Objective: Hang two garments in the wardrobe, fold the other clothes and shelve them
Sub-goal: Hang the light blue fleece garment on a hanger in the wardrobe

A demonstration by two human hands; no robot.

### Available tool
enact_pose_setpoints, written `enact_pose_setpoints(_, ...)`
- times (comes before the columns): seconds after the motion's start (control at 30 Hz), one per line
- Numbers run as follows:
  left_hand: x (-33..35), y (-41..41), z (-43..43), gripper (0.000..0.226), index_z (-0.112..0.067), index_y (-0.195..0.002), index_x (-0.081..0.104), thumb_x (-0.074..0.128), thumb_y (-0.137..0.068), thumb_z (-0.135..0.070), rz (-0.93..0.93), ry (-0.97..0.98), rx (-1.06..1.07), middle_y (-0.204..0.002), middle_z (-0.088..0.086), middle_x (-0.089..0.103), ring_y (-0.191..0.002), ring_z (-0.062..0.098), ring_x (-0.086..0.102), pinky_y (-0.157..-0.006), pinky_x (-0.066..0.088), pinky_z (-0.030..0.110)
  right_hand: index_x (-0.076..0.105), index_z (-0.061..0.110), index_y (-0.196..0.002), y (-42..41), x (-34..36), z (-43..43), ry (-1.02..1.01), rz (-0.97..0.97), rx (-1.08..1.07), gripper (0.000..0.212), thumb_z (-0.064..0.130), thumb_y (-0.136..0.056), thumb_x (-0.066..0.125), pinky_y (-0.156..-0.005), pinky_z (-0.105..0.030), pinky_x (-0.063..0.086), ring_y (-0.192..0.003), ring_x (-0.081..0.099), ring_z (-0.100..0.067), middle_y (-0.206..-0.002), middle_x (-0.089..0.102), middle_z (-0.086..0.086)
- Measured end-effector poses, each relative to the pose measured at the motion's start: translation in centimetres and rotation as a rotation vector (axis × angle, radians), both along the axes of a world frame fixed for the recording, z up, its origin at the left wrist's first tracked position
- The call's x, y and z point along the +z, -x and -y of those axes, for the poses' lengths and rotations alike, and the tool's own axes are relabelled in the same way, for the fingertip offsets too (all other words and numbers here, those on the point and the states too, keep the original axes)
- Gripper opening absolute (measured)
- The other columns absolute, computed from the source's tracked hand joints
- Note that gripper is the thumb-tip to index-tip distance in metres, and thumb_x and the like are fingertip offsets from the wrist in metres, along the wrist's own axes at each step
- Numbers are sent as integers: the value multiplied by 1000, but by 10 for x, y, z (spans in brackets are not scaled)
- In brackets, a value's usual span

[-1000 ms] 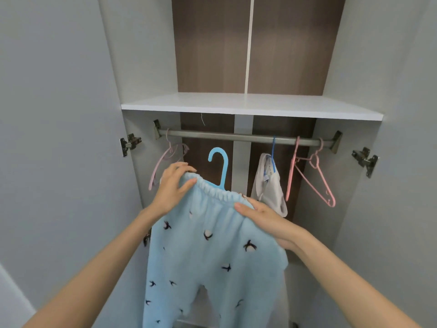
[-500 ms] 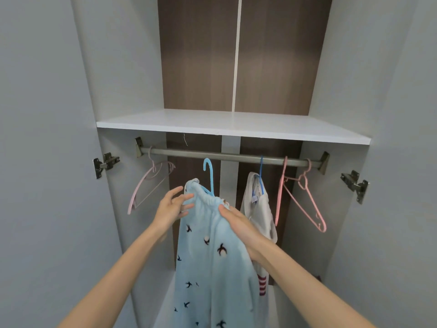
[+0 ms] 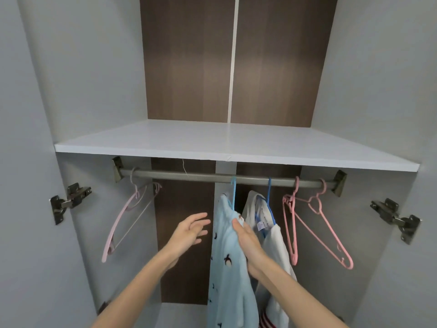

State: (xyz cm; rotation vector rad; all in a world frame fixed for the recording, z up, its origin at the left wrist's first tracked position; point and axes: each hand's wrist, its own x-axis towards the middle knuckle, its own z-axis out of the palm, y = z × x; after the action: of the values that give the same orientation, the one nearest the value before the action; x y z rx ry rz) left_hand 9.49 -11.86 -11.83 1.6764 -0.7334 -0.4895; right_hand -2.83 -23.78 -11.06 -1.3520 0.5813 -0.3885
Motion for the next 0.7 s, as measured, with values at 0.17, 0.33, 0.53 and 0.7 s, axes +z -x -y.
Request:
enact_pose_setpoints(0.17, -1, -19, 24, 29, -29, -129, 48, 42, -101, -22, -30, -14, -97, -116, -15, 60, -96, -2, 61, -73, 50, 12, 27, 21, -149, -30, 6, 20, 46, 20, -87, 56, 43, -99, 41, -113, -45, 32, -133, 41, -26, -148, 41, -8)
enact_pose_setpoints(0.33, -1, -32, 37, 36, -23, -137, 43, 41, -101, -21, -12, -34, -168, -129, -8, 56, -102, 2, 59, -73, 49, 11, 23, 20, -150, -56, 9, 35, 80, 24, -110, 58, 42, -100, 40, -115, -45, 28, -138, 36, -24, -151, 36, -7)
enact_pose_setpoints(0.53, -2, -45, 38, 39, -21, -139, 41, 42, -101, -19, -4, -47, -218, -135, -4, 53, -109, 7, 57, -74, 50, 11, 21, 18, -151, -79, -5, 43, 127, -21, -126, 56, 40, -101, 36, -117, -44, 26, -139, 33, -23, -153, 33, -7)
enact_pose_setpoints(0.7, -10, -49, 36, 38, -21, -139, 42, 42, -101, -21, -10, -71, -252, -136, -4, 52, -111, 9, 57, -77, 49, 13, 20, 15, -151, -91, -20, 48, 148, -78, -155, 55, 38, -102, 34, -116, -39, 25, -140, 31, -24, -154, 30, -8)
